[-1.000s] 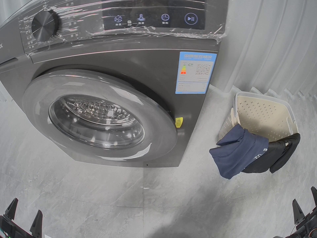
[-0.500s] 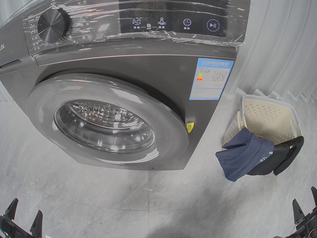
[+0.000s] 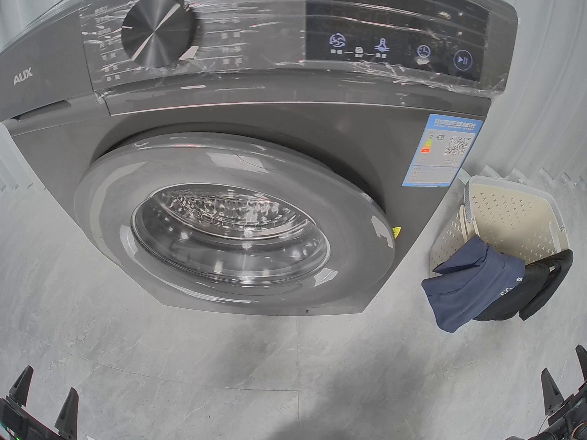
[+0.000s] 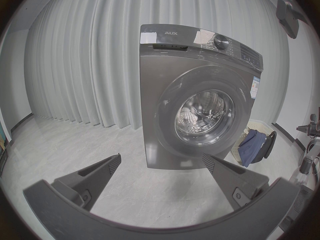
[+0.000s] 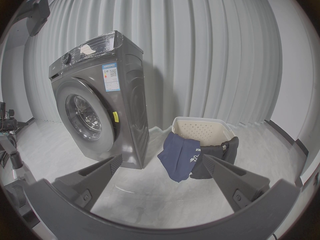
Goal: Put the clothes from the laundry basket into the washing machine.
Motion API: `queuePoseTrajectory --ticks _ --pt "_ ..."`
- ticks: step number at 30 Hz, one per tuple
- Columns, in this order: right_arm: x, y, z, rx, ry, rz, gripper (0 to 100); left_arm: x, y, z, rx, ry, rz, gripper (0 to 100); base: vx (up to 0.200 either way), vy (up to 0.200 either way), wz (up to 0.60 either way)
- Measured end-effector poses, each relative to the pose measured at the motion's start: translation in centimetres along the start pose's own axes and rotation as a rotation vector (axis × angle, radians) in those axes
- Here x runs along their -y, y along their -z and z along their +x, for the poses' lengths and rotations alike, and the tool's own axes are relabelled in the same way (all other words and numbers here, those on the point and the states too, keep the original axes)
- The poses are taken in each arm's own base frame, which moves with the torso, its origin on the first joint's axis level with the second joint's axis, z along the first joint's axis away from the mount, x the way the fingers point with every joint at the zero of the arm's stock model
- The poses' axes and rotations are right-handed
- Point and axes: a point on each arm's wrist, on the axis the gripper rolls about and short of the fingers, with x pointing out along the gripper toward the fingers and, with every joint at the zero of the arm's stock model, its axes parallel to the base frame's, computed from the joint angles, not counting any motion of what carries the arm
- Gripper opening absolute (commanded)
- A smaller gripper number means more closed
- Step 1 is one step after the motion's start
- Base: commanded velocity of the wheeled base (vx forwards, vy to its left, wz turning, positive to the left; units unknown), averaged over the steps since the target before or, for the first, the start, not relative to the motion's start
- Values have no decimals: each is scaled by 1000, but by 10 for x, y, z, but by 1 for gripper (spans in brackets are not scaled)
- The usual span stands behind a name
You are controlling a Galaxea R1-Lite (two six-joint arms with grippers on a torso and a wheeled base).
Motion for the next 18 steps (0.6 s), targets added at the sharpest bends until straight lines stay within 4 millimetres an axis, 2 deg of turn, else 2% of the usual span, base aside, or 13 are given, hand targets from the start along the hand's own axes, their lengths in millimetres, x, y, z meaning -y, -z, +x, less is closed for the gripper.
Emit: queuePoseTrajectory --ticks 4,16,18 --pt "0 0 0 0 0 0 100 0 0 0 0 0 0 100 0 0 0" --pt "0 0 0 0 0 0 100 0 0 0 0 -1 0 100 0 200 0" --pt "0 0 0 0 0 0 100 0 0 0 0 -1 0 100 0 0 0"
